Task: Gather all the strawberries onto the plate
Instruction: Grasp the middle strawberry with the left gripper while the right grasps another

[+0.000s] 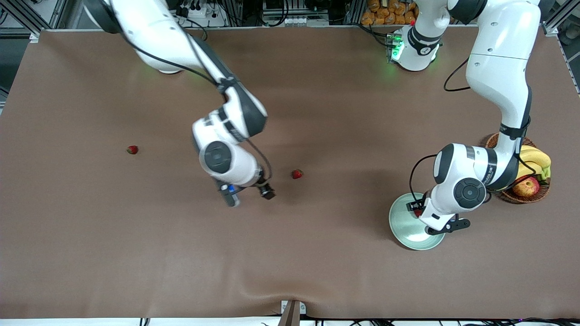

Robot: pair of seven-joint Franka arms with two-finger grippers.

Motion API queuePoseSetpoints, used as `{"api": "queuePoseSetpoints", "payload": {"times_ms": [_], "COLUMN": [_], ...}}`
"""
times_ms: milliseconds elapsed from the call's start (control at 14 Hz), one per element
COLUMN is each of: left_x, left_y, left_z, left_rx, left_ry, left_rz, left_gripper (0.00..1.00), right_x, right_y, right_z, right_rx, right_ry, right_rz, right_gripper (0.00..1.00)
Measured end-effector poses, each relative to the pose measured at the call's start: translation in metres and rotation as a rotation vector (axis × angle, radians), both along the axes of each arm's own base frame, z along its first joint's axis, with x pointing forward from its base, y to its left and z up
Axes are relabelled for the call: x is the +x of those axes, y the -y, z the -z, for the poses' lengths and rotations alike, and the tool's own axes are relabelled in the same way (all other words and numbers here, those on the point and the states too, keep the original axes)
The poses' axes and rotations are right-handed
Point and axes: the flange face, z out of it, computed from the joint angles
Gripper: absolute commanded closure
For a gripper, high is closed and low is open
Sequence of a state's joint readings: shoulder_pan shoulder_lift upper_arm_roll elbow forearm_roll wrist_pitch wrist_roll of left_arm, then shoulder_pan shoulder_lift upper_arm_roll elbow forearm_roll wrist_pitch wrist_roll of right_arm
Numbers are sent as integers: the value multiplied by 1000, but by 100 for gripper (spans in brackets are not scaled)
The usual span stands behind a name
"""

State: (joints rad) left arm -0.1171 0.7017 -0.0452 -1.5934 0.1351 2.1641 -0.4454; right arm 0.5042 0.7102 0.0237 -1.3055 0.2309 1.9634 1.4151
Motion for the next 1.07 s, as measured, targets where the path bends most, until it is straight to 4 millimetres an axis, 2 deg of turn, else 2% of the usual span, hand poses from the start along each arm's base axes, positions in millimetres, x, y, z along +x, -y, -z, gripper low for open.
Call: {"api": "queuePoseSetpoints", "payload": {"times_ms": [143,286,500,643,786,929,1071], "left_x": [2,0,-17,-33,-55,-78,-100], "left_y": [8,34,98,147,197,243,280], "left_z": [-8,-25,-49,-55,-56,-57,-54], "left_rx": [-7,-12,-1,5,9,11,15], "left_ry": [15,37,51,67,79,93,99], "left_rz": [7,19,-13,-54,-93,-125,-147], "left_gripper": [0,0,0,0,0,0,0], "right_x": [14,22,31,35,35,28,14], "right_y": [45,91,160,207,256,304,340], "right_z": [-31,-55,-83,-93,-89,-70,-44], "right_rx": [8,17,46,72,104,109,87], "right_ry": [-20,-51,-81,-95,-102,-107,-90], "right_rz": [-72,-140,-237,-296,-367,-424,-467], "right_gripper": [0,0,0,0,0,0,0]}}
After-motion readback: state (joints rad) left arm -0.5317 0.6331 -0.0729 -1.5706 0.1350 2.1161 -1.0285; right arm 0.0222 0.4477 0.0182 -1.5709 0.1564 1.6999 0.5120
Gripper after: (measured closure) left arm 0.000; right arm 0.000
